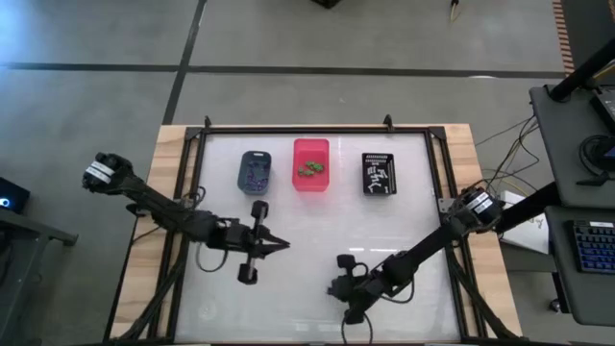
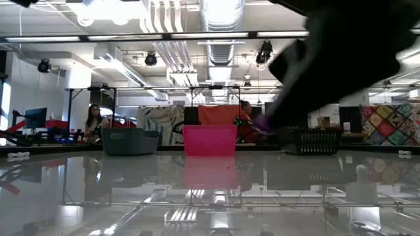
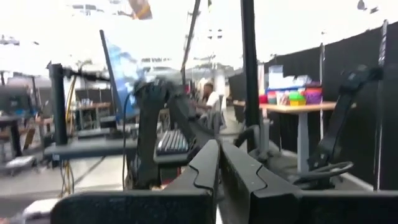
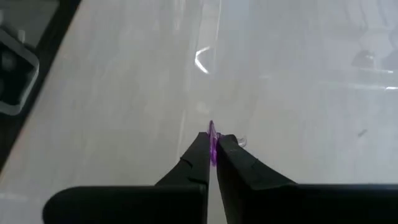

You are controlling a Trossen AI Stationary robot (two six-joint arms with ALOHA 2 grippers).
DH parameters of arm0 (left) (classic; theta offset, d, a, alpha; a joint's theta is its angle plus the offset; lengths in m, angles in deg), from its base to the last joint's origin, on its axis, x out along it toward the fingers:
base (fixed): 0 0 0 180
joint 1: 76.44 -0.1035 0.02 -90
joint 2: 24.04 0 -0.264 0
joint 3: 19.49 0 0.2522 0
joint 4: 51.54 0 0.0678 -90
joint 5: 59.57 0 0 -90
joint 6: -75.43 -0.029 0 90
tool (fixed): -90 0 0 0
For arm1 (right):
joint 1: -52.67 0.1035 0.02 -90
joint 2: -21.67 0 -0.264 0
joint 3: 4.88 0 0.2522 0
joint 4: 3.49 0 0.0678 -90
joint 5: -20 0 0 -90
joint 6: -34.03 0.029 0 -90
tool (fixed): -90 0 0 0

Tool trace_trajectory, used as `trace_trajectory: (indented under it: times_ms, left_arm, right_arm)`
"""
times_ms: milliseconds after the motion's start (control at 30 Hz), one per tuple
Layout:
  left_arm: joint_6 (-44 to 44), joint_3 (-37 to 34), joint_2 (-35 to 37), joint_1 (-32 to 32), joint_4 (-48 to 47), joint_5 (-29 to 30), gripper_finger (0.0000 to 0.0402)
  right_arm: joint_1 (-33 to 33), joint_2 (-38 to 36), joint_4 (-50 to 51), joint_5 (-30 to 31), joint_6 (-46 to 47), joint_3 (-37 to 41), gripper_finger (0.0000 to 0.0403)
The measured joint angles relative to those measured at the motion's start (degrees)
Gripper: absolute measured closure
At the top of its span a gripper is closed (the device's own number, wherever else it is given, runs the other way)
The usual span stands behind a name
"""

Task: Sort Halloween decoration
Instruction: Put the purple witch hat toy into the blue bin

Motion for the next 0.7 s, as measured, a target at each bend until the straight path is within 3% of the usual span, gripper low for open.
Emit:
trace_trajectory:
  times_ms: [233,700]
  left_arm:
    - [-4.85,-0.03,8.31,3.13,-5.54,0.02,0.0402]
    - [-5.21,-0.11,20.29,4.07,-22.52,0.53,0.0402]
  right_arm:
    - [-7.26,-0.9,0.32,-1.0,-6.8,-5.0,0.0394]
    - [-29.12,-0.9,-3.39,-9.62,-24.57,-17.07,0.0394]
